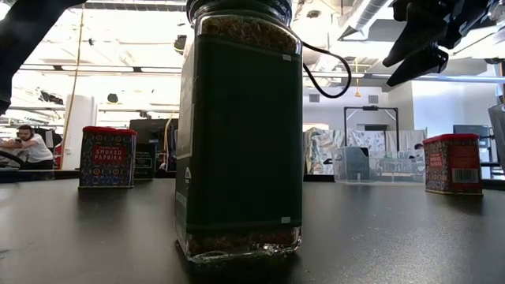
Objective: Sort spices by type
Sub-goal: Put the middle left green seasoning bottle into the white bin
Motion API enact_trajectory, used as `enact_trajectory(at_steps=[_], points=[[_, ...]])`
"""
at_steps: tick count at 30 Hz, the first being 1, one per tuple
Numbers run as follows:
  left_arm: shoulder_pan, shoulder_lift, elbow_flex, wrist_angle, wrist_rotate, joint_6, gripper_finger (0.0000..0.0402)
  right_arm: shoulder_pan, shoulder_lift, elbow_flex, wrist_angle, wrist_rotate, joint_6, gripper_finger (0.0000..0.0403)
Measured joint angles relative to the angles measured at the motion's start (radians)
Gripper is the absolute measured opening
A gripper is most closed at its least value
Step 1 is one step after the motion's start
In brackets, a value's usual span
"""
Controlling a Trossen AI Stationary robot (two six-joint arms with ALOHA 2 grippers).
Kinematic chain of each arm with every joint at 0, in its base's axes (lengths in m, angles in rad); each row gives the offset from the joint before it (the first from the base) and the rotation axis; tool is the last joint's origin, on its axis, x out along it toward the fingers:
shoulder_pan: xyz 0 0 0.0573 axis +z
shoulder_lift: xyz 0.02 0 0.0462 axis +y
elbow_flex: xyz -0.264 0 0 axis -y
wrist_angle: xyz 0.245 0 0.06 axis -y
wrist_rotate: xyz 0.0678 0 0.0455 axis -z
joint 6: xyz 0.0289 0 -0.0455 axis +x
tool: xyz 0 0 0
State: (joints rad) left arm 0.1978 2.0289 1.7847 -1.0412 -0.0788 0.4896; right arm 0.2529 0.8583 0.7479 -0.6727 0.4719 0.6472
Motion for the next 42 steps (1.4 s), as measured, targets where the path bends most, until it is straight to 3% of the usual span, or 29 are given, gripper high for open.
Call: enact_trajectory(at_steps=[42], points=[[0.006, -0.024, -0.001, -0.153, -0.038, -0.303, 0.0207, 0.0, 0.0, 0.0, 0.0, 0.0, 0.0, 0.034]])
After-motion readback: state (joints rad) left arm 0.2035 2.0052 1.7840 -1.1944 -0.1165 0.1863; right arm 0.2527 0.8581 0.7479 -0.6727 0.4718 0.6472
